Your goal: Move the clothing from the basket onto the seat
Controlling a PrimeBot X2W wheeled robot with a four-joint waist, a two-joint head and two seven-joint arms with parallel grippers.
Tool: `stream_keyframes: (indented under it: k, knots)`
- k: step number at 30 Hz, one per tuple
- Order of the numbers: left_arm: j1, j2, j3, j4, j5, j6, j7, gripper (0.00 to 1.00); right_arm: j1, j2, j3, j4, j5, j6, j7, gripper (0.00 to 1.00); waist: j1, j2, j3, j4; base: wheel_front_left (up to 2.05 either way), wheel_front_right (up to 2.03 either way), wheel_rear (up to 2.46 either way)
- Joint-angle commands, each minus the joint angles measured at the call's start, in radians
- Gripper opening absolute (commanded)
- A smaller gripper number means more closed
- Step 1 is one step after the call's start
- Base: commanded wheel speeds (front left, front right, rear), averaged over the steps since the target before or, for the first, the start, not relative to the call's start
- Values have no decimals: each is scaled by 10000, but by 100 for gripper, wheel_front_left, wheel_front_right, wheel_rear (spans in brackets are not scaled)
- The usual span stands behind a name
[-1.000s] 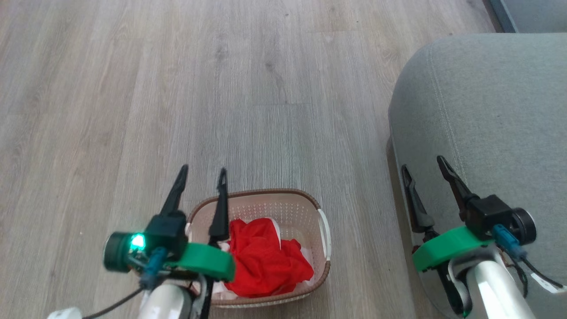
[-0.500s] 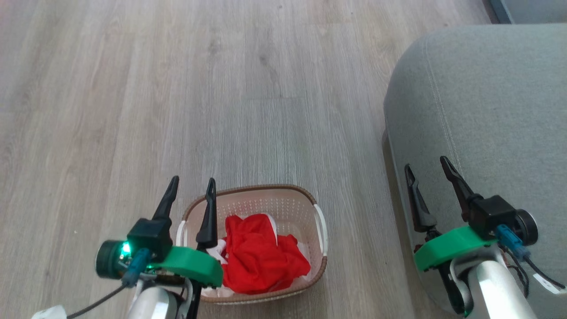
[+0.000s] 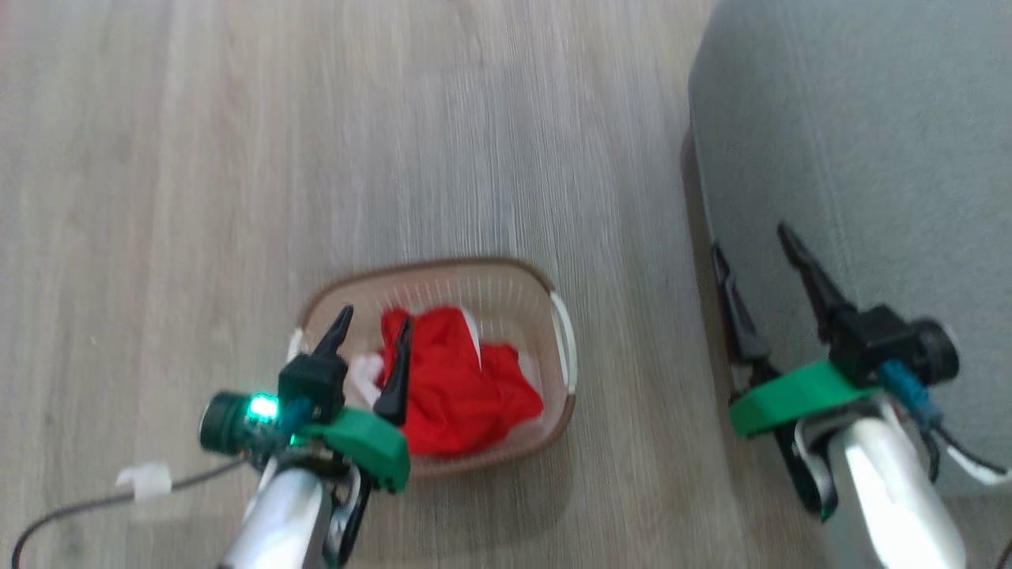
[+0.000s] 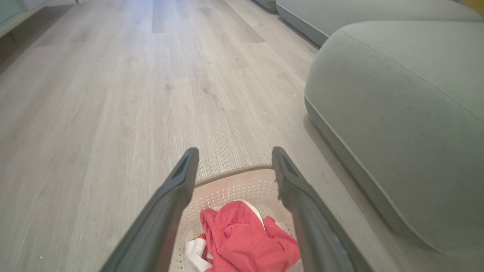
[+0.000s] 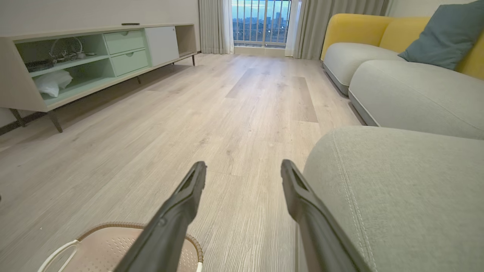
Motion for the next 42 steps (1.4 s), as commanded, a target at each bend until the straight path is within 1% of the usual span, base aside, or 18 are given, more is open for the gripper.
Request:
stream_keyframes:
  k: [1,2,3,5,8,13,16,18,21,27,30,32,36,42]
  knots:
    - [-687,-4,184,167,184,-127,-126,100,-495,67,278,-515,-106,-2,-93,100,-1,0,1400,-212,0,0,0]
    - [-969,-4,154,436,252,-230,-126,100,-634,67,270,-683,-125,-2,-93,100,-1,0,1800,-242,0,0,0]
    - [-969,-4,154,436,252,-230,-126,100,-634,67,270,-683,-125,-2,-93,100,-1,0,1800,-242,0,0,0]
    - [-1481,-4,84,1097,442,-458,-126,100,-846,67,321,-948,-122,-2,-93,100,-1,0,2388,-331,0,0,0]
    - [-2208,77,-24,1915,855,-621,-126,100,-1158,67,539,-1338,-176,-2,-93,100,-1,0,3186,-531,0,0,0]
    - [-3400,317,-235,3115,1336,-796,-126,100,-1552,67,653,-2019,-40,-2,-93,100,-1,0,4493,-859,0,0,0]
    - [-4007,517,-500,3772,1683,-766,-126,100,-1697,67,773,-2299,-50,-2,-93,100,-1,0,5124,-1099,0,0,0]
    - [-4357,532,-523,4311,1676,-738,-126,100,-1815,68,764,-2466,12,-2,-93,100,-1,0,5455,-1239,0,0,0]
    - [-4883,563,-672,5203,1722,-871,-126,100,-1918,68,807,-2664,118,-2,-93,100,-1,0,5872,-1438,0,0,0]
    - [-5931,695,-1028,7233,1945,-1057,-126,100,-2025,68,1264,-2816,147,-2,-93,100,-1,0,6496,-1808,0,0,0]
    - [-6582,888,-1348,8281,2315,-858,-2,100,-2088,68,1444,-2896,130,-2,-93,100,-1,0,6785,-1973,0,0,0]
    - [-6937,1001,-1426,8696,2412,-688,259,100,-2097,68,1523,-2971,221,-2,-93,100,-1,0,6978,-2087,0,0,0]
    - [-7390,1216,-1570,9032,2551,-418,850,100,-2122,68,1691,-3049,378,-2,-93,100,-1,0,7268,-2287,0,0,0]
    - [-7629,1483,-1767,9190,2658,-248,1832,100,-2108,68,1818,-3056,530,-2,-93,100,-1,0,7419,-2445,0,0,0]
